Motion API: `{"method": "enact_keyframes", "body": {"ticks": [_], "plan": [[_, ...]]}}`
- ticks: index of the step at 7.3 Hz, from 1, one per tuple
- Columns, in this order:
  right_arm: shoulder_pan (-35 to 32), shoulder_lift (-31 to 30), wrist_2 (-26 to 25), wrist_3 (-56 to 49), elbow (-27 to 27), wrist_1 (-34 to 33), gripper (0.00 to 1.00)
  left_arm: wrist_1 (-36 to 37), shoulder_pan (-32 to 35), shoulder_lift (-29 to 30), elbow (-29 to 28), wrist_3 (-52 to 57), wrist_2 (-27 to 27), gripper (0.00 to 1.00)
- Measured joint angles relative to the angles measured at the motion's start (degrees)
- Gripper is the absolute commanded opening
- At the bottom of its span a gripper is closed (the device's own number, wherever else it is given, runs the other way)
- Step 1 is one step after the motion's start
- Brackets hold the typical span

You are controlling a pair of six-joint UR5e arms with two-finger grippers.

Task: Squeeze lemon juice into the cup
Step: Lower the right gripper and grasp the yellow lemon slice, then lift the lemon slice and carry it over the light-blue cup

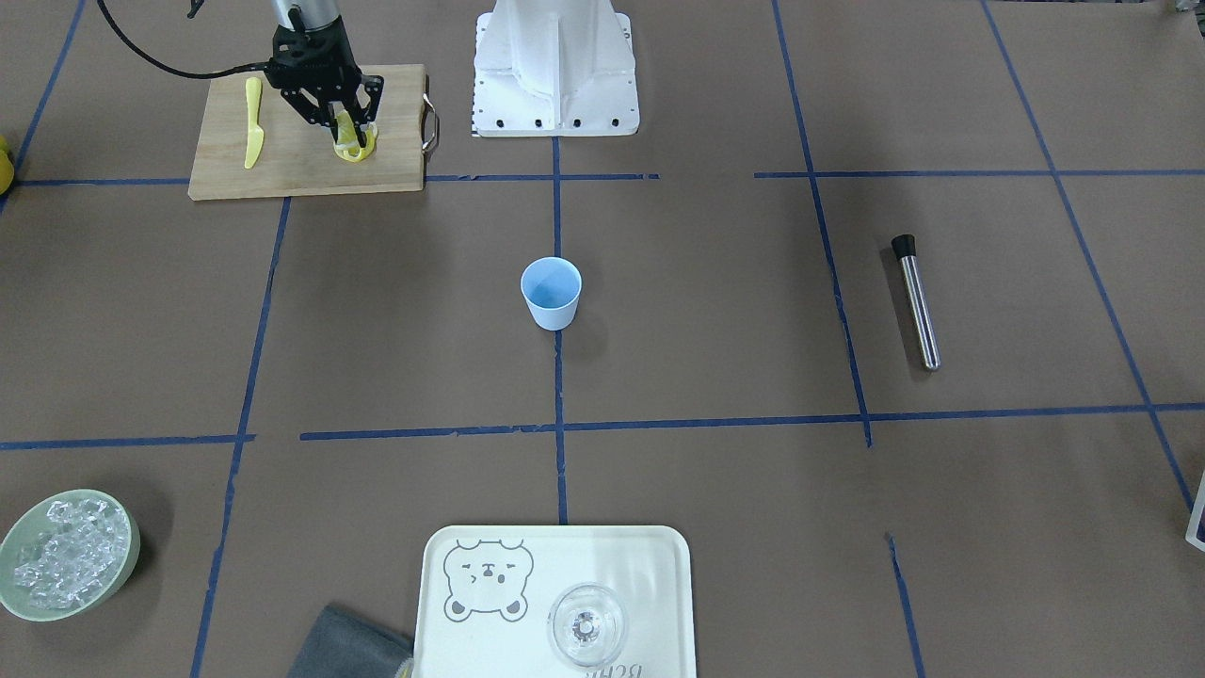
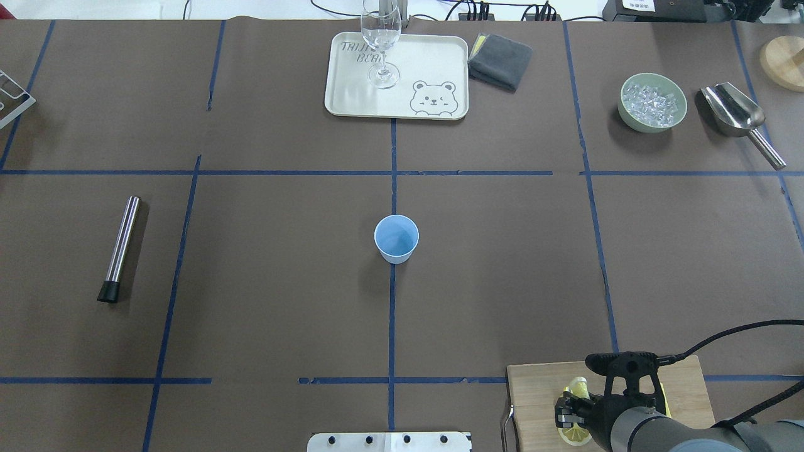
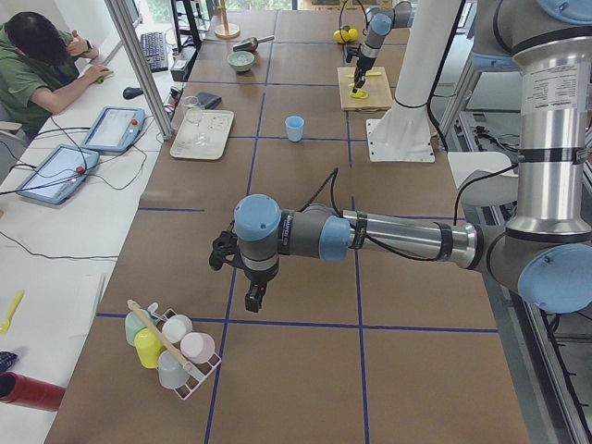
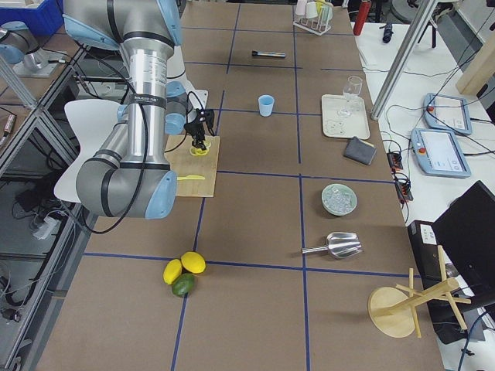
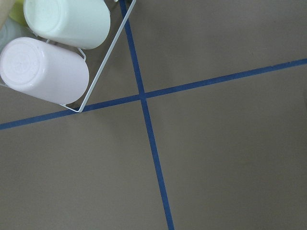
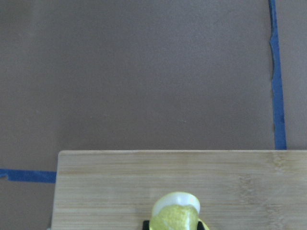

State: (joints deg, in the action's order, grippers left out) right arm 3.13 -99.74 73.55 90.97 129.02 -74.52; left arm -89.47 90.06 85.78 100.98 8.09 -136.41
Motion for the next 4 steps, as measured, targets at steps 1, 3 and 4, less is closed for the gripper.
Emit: {"method": "enact_keyframes", "body": {"ticks": [1, 3, 4], "plan": [[-0.58, -0.06, 0.01, 0.0, 0.64, -0.05, 0.21, 0.0, 0.01, 0.0, -0.01, 0.0, 0.0, 1.0], [-1.76, 0.51, 0.58, 0.0, 3.08, -2.8, 0.21, 0.0, 0.02, -0.04, -0.07, 0.0, 0.0, 1.0], [-3.03, 2.56, 2.03, -0.02, 4.79, -6.9, 0.21, 0.0, 0.03, -0.04, -0.08, 0.0, 0.0, 1.0]]}}
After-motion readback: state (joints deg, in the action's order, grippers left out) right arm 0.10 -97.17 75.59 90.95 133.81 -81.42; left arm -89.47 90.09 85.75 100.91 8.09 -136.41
